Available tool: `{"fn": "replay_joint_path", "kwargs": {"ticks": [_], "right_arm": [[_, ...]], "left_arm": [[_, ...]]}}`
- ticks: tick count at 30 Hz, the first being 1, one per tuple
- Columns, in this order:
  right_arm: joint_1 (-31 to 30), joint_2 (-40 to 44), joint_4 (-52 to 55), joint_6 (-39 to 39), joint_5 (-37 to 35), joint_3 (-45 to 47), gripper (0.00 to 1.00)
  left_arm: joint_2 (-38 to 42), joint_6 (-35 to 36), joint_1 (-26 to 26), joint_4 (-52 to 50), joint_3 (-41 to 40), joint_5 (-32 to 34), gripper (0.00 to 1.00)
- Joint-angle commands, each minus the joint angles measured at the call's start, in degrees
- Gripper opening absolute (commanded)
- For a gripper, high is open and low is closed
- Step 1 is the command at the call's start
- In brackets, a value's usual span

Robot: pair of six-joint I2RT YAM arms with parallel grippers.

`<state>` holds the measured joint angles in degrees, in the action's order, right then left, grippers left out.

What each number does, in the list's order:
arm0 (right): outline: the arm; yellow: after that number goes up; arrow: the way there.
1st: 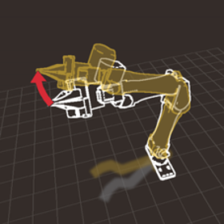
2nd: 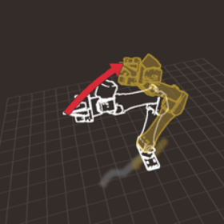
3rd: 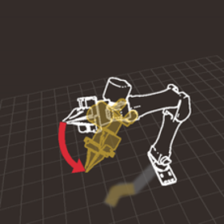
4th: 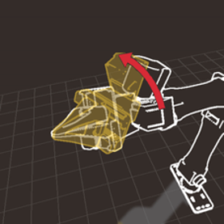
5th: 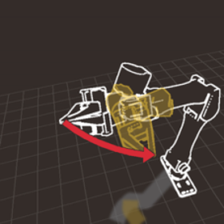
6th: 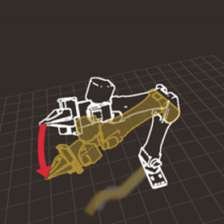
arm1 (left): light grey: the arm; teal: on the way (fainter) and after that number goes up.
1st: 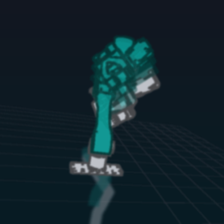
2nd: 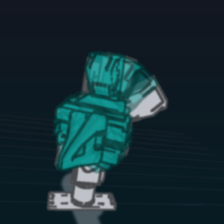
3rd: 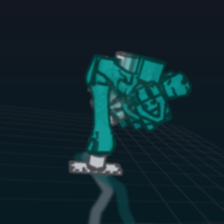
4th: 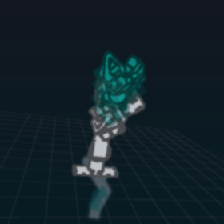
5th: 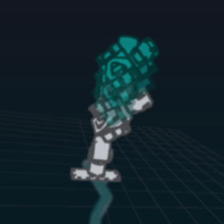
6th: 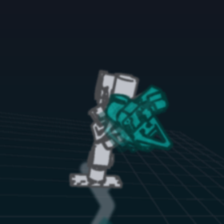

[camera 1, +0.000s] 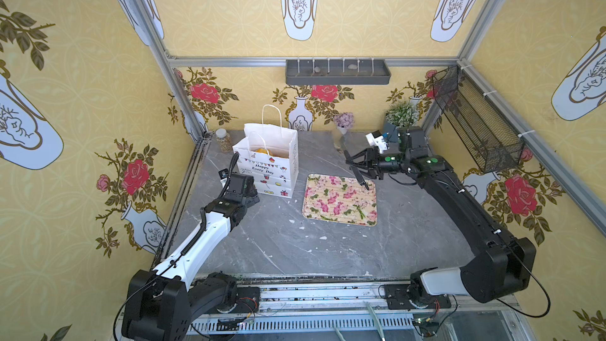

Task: Pack bread into a paper bag
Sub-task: Place the clamp at the center of the board.

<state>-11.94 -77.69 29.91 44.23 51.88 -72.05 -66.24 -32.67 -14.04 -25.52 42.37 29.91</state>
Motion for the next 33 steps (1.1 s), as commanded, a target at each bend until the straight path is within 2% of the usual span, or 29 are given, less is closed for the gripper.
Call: {"fn": "replay_joint_path", "kwargs": {"ticks": [1,6,10,15,23,27,33], "right_arm": [[3.05,2.15,7.99,-7.49,-1.42,2.39,0.42],[8.97,3.80,16.15,-17.51,-6.17,6.83,0.40],[12.52,4.11,17.69,-20.87,-7.91,10.25,0.30],[13.72,3.60,20.03,-24.63,-11.28,11.95,0.30],[14.94,4.99,24.37,-27.60,-20.28,12.24,0.30],[17.47,4.62,26.25,-28.30,-25.44,12.80,0.31],[18.09,2.71,26.51,-28.92,-36.88,12.36,0.28]], "left_arm": [[-0.44,-0.38,0.03,0.82,0.43,-0.19,0.99],[-0.51,-0.51,0.03,0.86,0.30,-0.37,0.99],[-0.46,-0.47,0.02,0.67,0.30,-0.40,0.99],[-0.30,-0.43,0.04,0.64,0.32,-0.28,0.99],[-0.53,-0.43,-0.02,0.82,0.34,-0.47,0.99],[-0.98,-0.34,0.05,0.92,0.61,-0.64,0.99],[-0.32,0.00,0.06,0.55,0.65,-0.40,0.99]]}}
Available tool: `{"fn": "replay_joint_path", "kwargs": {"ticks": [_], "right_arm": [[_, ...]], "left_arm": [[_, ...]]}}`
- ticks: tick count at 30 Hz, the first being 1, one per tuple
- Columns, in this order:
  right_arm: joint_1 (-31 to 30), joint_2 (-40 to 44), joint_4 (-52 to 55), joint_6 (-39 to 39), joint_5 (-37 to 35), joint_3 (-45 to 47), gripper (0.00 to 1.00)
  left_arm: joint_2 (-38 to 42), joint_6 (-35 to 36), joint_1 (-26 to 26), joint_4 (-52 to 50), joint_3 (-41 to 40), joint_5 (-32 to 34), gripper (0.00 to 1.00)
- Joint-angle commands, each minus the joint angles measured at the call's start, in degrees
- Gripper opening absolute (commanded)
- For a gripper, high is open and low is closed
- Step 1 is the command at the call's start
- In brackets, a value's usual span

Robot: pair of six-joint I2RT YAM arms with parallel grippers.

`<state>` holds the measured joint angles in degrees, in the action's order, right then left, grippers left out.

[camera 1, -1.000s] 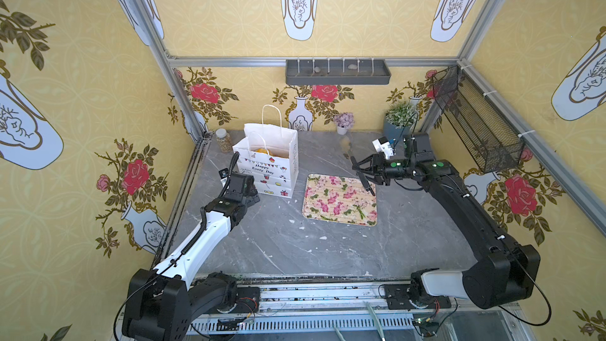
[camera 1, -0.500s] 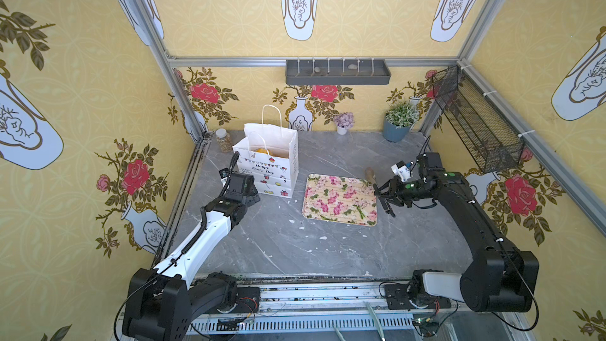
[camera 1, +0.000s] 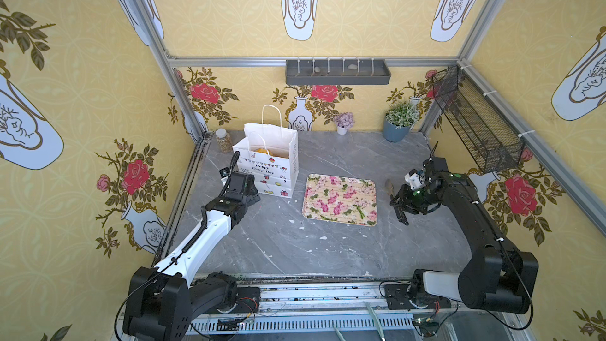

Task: Pack bread into a paper bag
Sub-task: Place the clamp at the center of the board.

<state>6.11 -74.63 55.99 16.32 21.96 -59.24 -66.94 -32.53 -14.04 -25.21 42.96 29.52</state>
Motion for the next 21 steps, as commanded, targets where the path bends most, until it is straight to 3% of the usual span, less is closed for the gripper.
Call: {"fn": "replay_joint_path", "kwargs": {"ticks": [1,5,21], "right_arm": [[0.04,-0.63,0.12,-1.07,-8.72,-0.75,0.27],[-0.05,-1.93,-2.18,0.55,-13.22,-0.83,0.25],[-0.87,-11.65,-15.06,1.65,-14.74,4.17,0.24]], "left_arm": [[0.58,-0.02,0.06,0.30,-0.06,0.02,0.99],[0.67,0.00,0.01,0.48,-0.07,-0.07,0.99],[0.26,-0.27,0.00,0.59,-0.11,-0.04,0.99]]}}
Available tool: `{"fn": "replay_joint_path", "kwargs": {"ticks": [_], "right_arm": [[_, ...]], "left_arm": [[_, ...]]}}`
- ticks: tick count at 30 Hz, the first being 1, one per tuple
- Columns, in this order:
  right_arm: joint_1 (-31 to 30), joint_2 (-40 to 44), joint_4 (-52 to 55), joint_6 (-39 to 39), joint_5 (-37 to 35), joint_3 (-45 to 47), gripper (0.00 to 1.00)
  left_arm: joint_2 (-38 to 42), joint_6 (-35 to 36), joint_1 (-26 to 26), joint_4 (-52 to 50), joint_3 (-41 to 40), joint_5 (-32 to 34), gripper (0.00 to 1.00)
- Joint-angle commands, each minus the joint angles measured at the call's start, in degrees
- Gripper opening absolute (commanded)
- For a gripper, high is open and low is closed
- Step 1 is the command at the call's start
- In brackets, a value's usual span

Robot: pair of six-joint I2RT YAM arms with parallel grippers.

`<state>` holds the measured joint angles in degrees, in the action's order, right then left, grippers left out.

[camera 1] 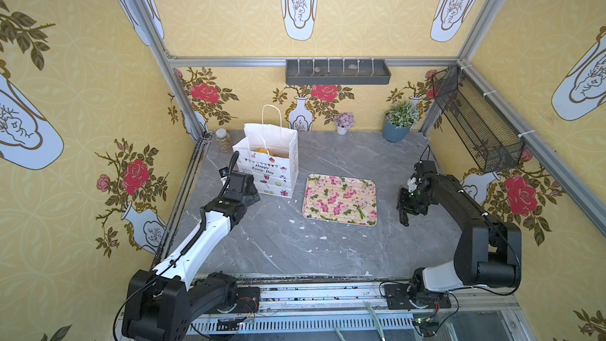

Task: Pack bread into a paper bag
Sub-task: Place the clamp at the center of the board.

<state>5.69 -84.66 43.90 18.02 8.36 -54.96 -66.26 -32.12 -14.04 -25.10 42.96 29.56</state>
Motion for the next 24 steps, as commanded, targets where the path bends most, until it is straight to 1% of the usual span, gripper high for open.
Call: {"fn": "replay_joint_path", "kwargs": {"ticks": [1,6,9,12,14,15,19,20,21,22,23,24], "right_arm": [[-0.80,-2.97,-3.50,-0.31,-1.28,-0.19,0.24],[-2.97,-8.23,-5.46,-0.44,-2.42,-1.19,0.24],[-5.54,-10.13,-6.08,-0.43,-5.69,-2.16,0.26],[-6.56,-11.61,-6.63,-0.22,-6.43,-2.62,0.27],[-7.01,-12.21,-6.91,-0.29,-6.93,-2.85,0.30],[-7.07,-12.39,-7.11,-0.31,-7.27,-2.95,0.32],[-7.10,-13.10,-7.00,-0.42,-8.26,-3.11,0.51],[-7.10,-13.06,-6.97,-0.39,-8.42,-3.11,0.57],[-7.16,-12.91,-6.83,-0.28,-8.68,-3.07,0.65],[-7.19,-12.65,-6.59,-0.32,-9.10,-3.19,0.88],[-7.19,-12.39,-6.35,-0.26,-9.18,-3.29,1.00],[-7.17,-11.84,-5.96,-0.10,-9.21,-3.40,0.98]], "left_arm": [[-0.41,-0.82,0.04,0.55,-0.12,-0.12,0.99],[-0.46,-0.71,0.06,0.41,0.01,-0.13,0.99],[-0.28,-0.51,0.05,0.14,0.01,0.22,0.99],[-0.02,-0.31,0.04,-0.02,0.04,0.62,0.99],[-0.01,-0.23,-0.01,-0.07,0.02,0.65,0.99],[-0.05,-0.23,0.06,0.05,-0.07,0.59,0.99],[-0.75,-0.27,0.04,0.31,-0.11,0.23,0.99],[-0.80,-0.28,0.03,0.37,0.01,0.17,0.99],[-1.02,-0.23,-0.01,0.38,0.10,0.13,0.99],[-1.06,0.02,0.00,0.62,0.11,0.06,0.99],[-1.00,0.39,-0.02,0.89,0.04,-0.11,0.99],[-0.92,0.84,0.05,1.38,-0.10,-0.37,0.99]]}}
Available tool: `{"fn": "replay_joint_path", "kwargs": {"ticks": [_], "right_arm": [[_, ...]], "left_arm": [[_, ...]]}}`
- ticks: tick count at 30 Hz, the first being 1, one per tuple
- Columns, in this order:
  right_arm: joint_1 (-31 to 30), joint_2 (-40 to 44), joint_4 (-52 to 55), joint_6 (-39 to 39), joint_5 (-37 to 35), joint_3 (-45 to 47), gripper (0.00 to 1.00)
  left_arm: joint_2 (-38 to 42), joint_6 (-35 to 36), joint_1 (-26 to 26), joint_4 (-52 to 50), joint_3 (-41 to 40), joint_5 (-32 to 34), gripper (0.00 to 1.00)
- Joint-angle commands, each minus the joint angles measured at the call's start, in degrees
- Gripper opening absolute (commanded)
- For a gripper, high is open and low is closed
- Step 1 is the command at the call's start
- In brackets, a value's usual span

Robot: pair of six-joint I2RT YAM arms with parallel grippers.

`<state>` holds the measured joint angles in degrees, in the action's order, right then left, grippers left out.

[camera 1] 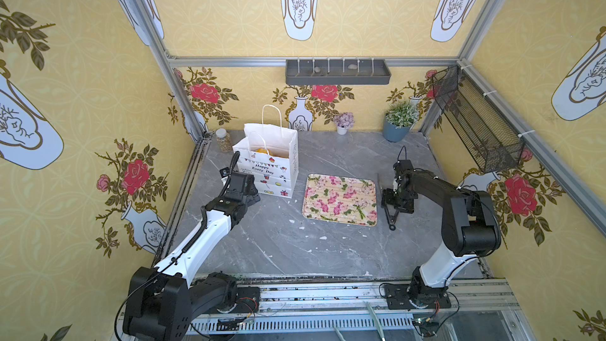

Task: Pack bread into a paper bag
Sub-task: Place the clamp at the center of the board, then reset both arms

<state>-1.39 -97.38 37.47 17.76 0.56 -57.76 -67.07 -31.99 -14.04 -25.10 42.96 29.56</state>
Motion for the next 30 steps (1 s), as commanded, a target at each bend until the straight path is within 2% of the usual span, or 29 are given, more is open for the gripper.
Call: {"fn": "replay_joint_path", "kwargs": {"ticks": [1,7,11,14,19,20,24,29,30], "right_arm": [[-0.26,1.73,1.03,0.15,-1.48,-0.77,0.98],[-1.68,8.35,4.66,0.63,-2.36,-2.99,0.98],[-1.78,14.47,2.51,-0.40,-3.25,-2.63,0.98],[-1.66,21.36,-5.58,-2.86,-4.72,2.16,0.98],[-0.43,33.89,-31.65,-5.02,-11.23,17.22,0.98],[0.03,34.43,-35.02,-4.98,-12.08,19.21,0.98],[2.21,32.74,-47.89,-8.68,-5.41,26.70,0.98],[1.96,26.59,-55.13,-8.62,-8.59,30.35,0.98],[2.05,24.46,-54.05,-9.77,-8.62,29.32,0.98]], "left_arm": [[-0.04,1.14,-0.01,1.95,-0.19,-0.67,0.99],[0.66,3.70,-0.01,4.94,-0.57,-0.19,0.99],[1.20,5.65,0.02,8.17,-1.01,3.94,0.99],[2.22,9.36,0.05,15.18,-3.62,7.42,0.99],[3.89,17.88,0.04,34.69,-14.48,9.92,0.99],[3.51,18.94,0.05,38.79,-16.41,9.92,0.99],[1.82,23.26,-0.01,49.41,-21.31,7.41,0.99],[-3.93,28.66,0.16,58.84,-23.42,6.83,0.99],[-4.88,28.83,0.35,57.22,-22.10,5.60,0.99]]}}
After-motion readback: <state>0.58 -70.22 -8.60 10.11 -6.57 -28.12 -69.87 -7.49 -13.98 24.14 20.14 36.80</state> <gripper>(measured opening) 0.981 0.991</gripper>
